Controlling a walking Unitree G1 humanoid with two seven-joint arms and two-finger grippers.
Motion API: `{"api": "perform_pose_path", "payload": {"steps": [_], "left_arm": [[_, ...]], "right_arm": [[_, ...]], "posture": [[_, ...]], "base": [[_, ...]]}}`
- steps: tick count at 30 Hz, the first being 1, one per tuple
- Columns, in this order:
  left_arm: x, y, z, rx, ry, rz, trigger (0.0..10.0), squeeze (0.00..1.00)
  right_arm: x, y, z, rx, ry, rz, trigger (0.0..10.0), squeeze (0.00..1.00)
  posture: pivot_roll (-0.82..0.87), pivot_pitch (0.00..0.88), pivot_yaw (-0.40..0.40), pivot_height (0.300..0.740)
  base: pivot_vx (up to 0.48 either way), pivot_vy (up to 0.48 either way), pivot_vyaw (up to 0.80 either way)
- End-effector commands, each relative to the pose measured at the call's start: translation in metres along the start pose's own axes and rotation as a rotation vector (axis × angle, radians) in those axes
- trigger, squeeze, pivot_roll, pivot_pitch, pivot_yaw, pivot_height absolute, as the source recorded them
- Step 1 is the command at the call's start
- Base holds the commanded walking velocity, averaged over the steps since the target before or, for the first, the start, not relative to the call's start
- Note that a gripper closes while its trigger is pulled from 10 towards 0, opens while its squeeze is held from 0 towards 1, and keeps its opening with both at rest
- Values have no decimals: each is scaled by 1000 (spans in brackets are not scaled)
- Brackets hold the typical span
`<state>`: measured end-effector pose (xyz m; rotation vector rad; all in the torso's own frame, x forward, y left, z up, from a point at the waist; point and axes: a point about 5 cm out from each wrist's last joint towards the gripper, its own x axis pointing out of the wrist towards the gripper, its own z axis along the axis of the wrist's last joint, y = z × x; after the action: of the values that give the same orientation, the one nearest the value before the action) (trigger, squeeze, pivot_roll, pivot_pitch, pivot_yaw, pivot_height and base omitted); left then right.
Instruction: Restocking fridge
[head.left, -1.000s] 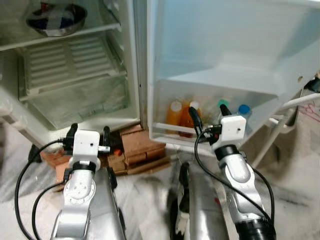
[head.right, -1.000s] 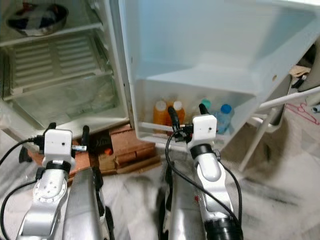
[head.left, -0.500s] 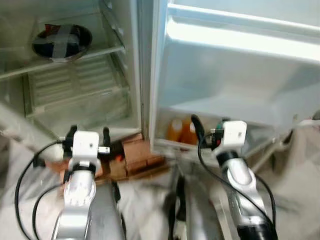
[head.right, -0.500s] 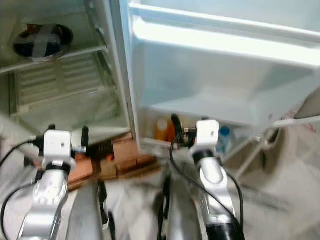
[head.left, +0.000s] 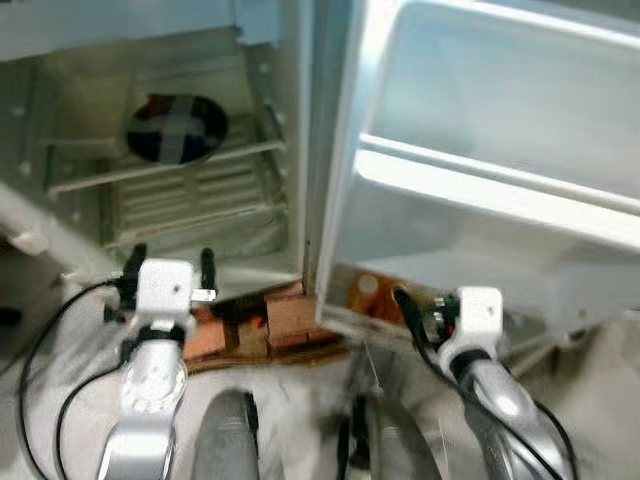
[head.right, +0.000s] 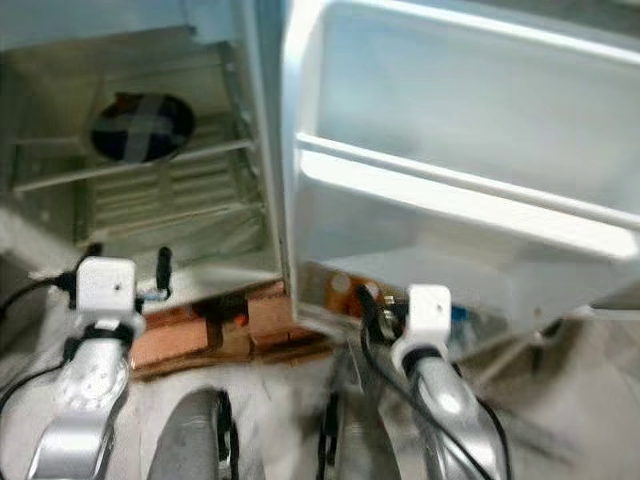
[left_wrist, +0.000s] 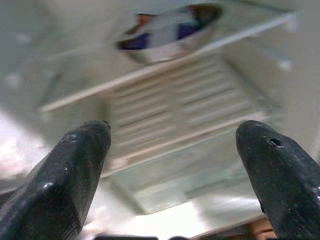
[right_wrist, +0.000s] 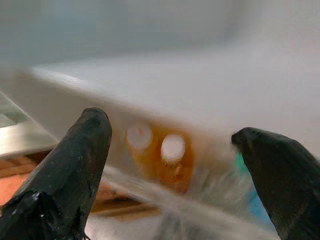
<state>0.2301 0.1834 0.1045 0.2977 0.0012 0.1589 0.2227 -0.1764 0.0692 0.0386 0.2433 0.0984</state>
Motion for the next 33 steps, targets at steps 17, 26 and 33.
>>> {"api": "perform_pose_path", "payload": {"steps": [17, 26, 33], "left_arm": [[2, -7, 2, 9, -5, -41, 10000, 0], [3, -8, 1, 7, 3, -40, 10000, 0], [3, -8, 1, 10, 7, -40, 10000, 0]], "right_arm": [[4, 9, 20, 13, -53, 35, 10000, 0], [10, 11, 20, 24, -40, 63, 10000, 0], [14, 11, 27, 38, -92, 48, 10000, 0]], "posture": [[65, 159, -58, 740], [67, 161, -62, 740], [70, 157, -58, 740]], "base": [[-80, 0, 0], [-378, 0, 0], [-387, 0, 0]]}}
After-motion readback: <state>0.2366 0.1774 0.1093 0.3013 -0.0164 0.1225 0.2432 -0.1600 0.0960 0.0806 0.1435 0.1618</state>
